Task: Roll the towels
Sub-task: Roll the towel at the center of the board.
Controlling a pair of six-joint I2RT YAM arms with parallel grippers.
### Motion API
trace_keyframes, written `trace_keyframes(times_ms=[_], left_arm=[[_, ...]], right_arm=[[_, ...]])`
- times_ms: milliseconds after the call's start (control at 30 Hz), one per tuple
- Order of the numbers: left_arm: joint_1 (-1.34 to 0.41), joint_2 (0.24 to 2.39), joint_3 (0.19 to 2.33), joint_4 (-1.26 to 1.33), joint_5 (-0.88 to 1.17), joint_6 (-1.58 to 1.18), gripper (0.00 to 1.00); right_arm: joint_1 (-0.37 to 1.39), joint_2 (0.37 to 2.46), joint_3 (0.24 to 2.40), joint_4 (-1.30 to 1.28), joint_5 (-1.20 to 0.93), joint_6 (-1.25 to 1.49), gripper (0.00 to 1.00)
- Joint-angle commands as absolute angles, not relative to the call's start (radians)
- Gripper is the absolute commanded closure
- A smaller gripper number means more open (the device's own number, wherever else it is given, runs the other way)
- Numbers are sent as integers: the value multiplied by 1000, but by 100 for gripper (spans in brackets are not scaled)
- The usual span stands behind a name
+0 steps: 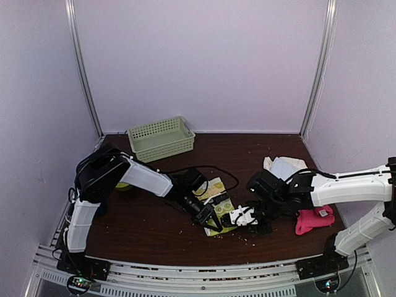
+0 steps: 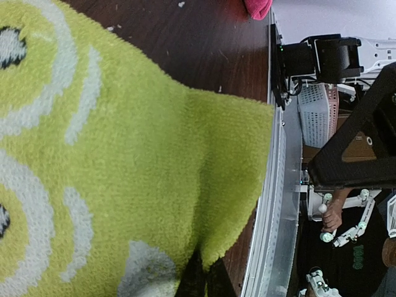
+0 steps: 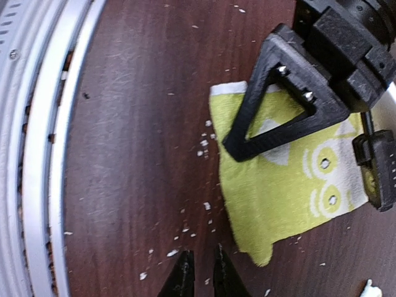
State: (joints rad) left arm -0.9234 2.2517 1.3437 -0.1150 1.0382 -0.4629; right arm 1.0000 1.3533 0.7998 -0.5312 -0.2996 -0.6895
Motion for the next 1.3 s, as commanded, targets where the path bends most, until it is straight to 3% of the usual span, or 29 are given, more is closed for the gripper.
trace_keyframes(times_ms=[0,267,600,867,1033,1133,1267], left_arm=[[-927,2302,1339,-137,1032,-475,100],[-922,2305,1345,-172,1010,-451,100],[-916,2308,1345,-202,990,-427,100],[-914,2306,1338,-200,986,-414,100],[-913,2306,1343,-223,974,-388,100],[-912,2284,1369,-290,929,-337,91],[-884,2153,1334,-333,797,-290,76]], right_arm=[[1042,1388,794,-322,-146,-668,83],[1051,1457,772,-281,-120,-699,82],[1054,1496,777,-324,-150,-748,88],[1054,1570,787,-283,-94,-748,71],[1054,1618,793,-264,-74,-749,66],[1055,1652,797,-248,-48,-776,70],[1052,1707,811,-269,-30,-801,84]])
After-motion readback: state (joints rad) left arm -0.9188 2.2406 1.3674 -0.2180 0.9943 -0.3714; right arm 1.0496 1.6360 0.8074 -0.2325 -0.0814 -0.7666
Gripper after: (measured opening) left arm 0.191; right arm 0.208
